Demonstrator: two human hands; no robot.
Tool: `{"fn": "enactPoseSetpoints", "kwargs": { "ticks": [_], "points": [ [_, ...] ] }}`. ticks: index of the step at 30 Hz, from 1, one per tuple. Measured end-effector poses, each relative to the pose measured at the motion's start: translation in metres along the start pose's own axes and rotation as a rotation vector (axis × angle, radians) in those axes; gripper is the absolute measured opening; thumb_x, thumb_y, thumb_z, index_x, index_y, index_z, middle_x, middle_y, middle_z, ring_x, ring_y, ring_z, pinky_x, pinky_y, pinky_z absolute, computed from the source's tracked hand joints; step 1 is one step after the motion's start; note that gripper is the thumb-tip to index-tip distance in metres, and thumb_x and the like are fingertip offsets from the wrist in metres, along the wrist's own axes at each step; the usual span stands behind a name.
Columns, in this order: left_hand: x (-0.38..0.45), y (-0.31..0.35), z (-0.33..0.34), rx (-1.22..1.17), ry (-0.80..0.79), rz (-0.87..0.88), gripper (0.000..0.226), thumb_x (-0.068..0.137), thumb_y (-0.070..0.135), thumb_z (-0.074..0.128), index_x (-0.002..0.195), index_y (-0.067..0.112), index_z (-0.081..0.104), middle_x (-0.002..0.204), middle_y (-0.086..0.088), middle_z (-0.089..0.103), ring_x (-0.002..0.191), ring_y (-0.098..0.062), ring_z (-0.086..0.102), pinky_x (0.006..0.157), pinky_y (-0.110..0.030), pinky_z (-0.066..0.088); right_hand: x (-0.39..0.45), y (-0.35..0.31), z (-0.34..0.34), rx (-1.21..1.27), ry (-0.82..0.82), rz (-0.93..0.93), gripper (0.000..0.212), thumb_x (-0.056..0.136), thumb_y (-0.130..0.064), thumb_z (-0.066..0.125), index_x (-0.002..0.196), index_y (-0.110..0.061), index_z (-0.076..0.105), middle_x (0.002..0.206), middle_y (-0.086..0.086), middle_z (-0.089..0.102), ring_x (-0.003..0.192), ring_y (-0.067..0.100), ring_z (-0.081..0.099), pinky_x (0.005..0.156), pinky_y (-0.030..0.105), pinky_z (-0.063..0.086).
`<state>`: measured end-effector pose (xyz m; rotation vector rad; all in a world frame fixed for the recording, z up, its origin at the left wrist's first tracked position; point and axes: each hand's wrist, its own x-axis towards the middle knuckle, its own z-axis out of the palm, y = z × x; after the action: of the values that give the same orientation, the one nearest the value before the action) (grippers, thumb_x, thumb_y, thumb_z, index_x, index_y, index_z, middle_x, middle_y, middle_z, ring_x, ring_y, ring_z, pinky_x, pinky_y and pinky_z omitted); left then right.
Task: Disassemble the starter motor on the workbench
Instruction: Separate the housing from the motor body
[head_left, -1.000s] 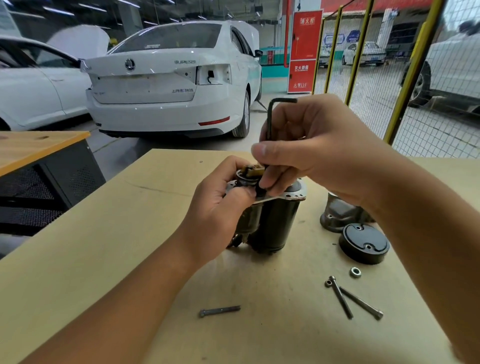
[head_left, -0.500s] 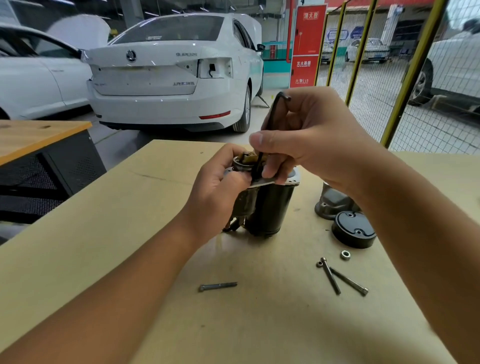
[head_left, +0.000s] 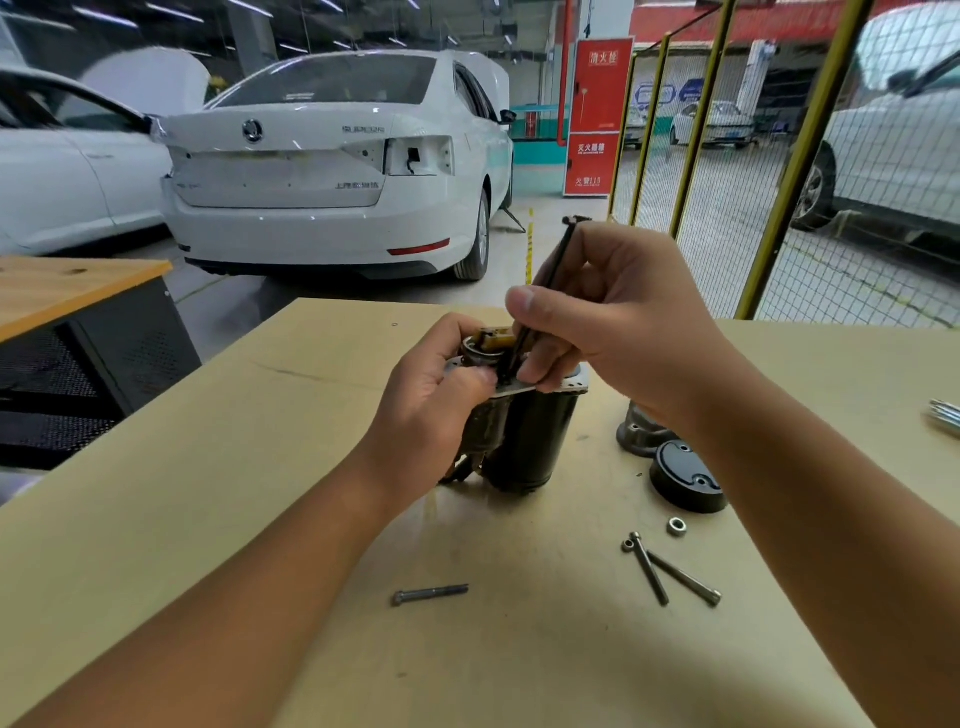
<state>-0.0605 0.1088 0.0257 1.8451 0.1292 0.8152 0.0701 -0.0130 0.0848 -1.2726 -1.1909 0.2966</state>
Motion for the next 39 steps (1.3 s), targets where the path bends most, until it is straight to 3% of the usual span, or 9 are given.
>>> {"fn": "enactPoseSetpoints", "kwargs": {
  "ticks": [9,14,18,20,24,27,32,39],
  "points": [
    [0.001,-0.002,-0.002,-0.004,-0.03,0.009,0.024,0.09,0.019,0.046,0.106,0.008,0.059,0.092,-0.011,0.06,0.088,-0.019,0.058,0.083,-0.055,0.055,0.0,0.003,-0.001,-0.01,0.033,-0.024,0.025,0.083,-0.011,0.081,0.08,-0.004,0.057,0.068,0.023,0.069,0.046,0.035,0.068,0.043,0.037,0.054],
    [0.002,-0.005,-0.005,-0.039,-0.053,0.004,0.015,0.088,0.021,0.049,0.1,0.015,0.056,0.086,0.003,0.059,0.083,-0.015,0.058,0.073,-0.041,0.055,0.0,-0.001,-0.007,-0.026,-0.033,0.008,0.024,0.08,-0.012,0.082,0.078,-0.008,0.058,0.069,0.024,0.069,0.046,0.037,0.067,0.043,0.035,0.054],
    [0.001,-0.01,-0.016,-0.043,-0.157,0.005,0.021,0.086,0.022,0.061,0.104,0.013,0.053,0.083,0.011,0.061,0.076,-0.004,0.061,0.066,-0.019,0.052,0.0,-0.003,-0.011,-0.06,-0.095,0.025,0.031,0.082,-0.008,0.081,0.085,0.007,0.054,0.069,0.025,0.069,0.049,0.042,0.068,0.045,0.046,0.058],
    [0.0,-0.012,-0.02,0.008,-0.196,0.009,0.041,0.08,0.023,0.079,0.109,0.014,0.051,0.09,0.009,0.068,0.082,-0.007,0.068,0.07,-0.02,0.054,-0.001,-0.003,-0.011,-0.061,-0.095,0.022,0.031,0.084,-0.005,0.079,0.087,0.01,0.053,0.069,0.025,0.069,0.05,0.043,0.068,0.046,0.051,0.058],
    [0.002,-0.01,-0.019,0.109,-0.135,0.013,0.056,0.066,0.024,0.092,0.106,0.024,0.052,0.098,0.007,0.072,0.092,-0.015,0.073,0.076,-0.027,0.059,0.0,-0.002,-0.011,-0.033,-0.08,0.036,0.023,0.085,-0.004,0.078,0.086,0.006,0.057,0.066,0.024,0.068,0.047,0.042,0.067,0.046,0.04,0.056],
    [0.002,-0.009,-0.016,0.114,-0.108,-0.007,0.057,0.065,0.028,0.09,0.108,0.022,0.053,0.1,0.005,0.073,0.097,-0.02,0.073,0.081,-0.033,0.062,0.0,0.0,-0.012,-0.016,-0.069,0.032,0.018,0.084,-0.006,0.077,0.084,-0.001,0.06,0.066,0.023,0.069,0.046,0.041,0.066,0.049,0.04,0.055],
    [0.001,-0.004,-0.014,0.125,-0.107,0.001,0.05,0.07,0.023,0.088,0.107,0.024,0.053,0.099,0.009,0.073,0.095,-0.014,0.073,0.078,-0.024,0.059,-0.001,0.001,-0.014,-0.031,-0.087,0.026,0.023,0.084,-0.01,0.077,0.089,0.003,0.058,0.067,0.018,0.071,0.048,0.041,0.067,0.05,0.044,0.056],
    [0.0,-0.002,-0.012,0.119,-0.109,0.001,0.048,0.072,0.024,0.088,0.106,0.031,0.054,0.101,0.012,0.073,0.098,-0.013,0.073,0.077,-0.02,0.057,-0.001,0.002,-0.013,-0.016,-0.083,0.013,0.023,0.085,-0.008,0.077,0.089,0.003,0.058,0.07,0.023,0.07,0.046,0.042,0.064,0.049,0.045,0.056]
  ]
}}
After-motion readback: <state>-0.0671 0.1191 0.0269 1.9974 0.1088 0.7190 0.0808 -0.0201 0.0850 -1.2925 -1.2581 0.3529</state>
